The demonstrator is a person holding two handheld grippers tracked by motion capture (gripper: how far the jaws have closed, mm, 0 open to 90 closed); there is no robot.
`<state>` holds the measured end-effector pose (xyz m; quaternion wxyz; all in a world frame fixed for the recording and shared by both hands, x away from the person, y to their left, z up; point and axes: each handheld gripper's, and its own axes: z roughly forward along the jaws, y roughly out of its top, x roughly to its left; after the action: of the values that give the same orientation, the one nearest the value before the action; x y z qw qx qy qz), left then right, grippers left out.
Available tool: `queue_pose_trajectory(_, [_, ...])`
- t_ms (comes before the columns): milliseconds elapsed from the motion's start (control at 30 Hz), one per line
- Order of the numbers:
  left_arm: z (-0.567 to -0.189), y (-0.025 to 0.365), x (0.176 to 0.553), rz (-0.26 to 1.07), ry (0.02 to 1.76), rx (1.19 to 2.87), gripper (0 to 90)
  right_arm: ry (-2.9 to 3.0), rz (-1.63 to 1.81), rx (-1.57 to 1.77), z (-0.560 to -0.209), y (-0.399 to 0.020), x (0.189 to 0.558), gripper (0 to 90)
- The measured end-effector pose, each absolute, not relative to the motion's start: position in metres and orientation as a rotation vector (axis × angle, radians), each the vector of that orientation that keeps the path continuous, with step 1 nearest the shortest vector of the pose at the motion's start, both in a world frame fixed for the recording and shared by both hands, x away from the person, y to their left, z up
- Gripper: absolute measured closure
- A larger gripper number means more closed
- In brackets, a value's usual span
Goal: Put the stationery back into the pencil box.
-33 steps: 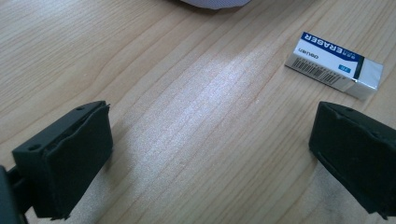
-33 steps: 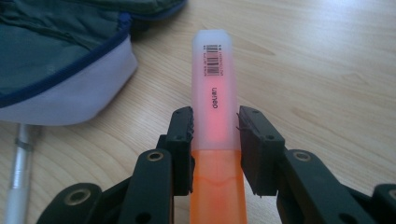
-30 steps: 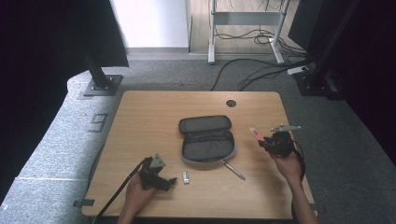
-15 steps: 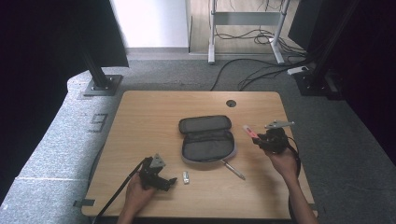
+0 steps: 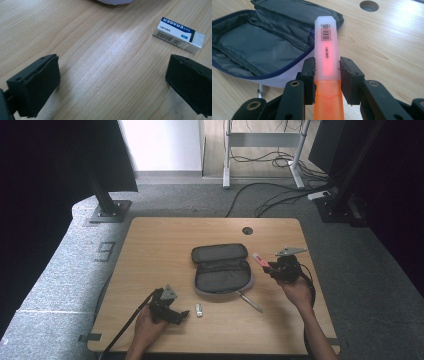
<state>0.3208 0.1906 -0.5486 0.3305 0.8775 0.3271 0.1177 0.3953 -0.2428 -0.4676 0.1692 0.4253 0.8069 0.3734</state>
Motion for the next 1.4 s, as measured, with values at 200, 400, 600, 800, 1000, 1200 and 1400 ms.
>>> queue_pose_trajectory(200, [-0.548,0.191,0.321,0.309,0.853,2.299,0.0,2.314,1.062,1.174,-0.466,-0.230,0.398,65.6])
queue_pose_trajectory(400, [-0.548,0.191,0.321,0.309,0.854,2.298,0.0,2.333,1.067,1.149,-0.466,-0.217,0.400,65.5])
queue_pose_trajectory(600, [-0.548,0.191,0.321,0.309,0.853,2.299,0.0,2.351,1.073,1.128,-0.466,-0.206,0.401,65.5])
queue_pose_trajectory(800, [-0.548,0.191,0.321,0.309,0.853,2.299,0.0,2.370,1.073,1.095,-0.467,-0.194,0.404,65.6])
queue_pose_trajectory(1000, [-0.549,0.191,0.321,0.308,0.853,2.298,0.0,2.383,1.083,1.076,-0.469,-0.182,0.407,65.5])
queue_pose_trajectory(1200, [-0.548,0.191,0.321,0.309,0.853,2.299,0.0,2.402,1.079,1.051,-0.471,-0.170,0.409,65.5])
queue_pose_trajectory(1400, [-0.548,0.191,0.321,0.311,0.853,2.299,0.0,2.419,1.077,1.025,-0.475,-0.159,0.412,65.5])
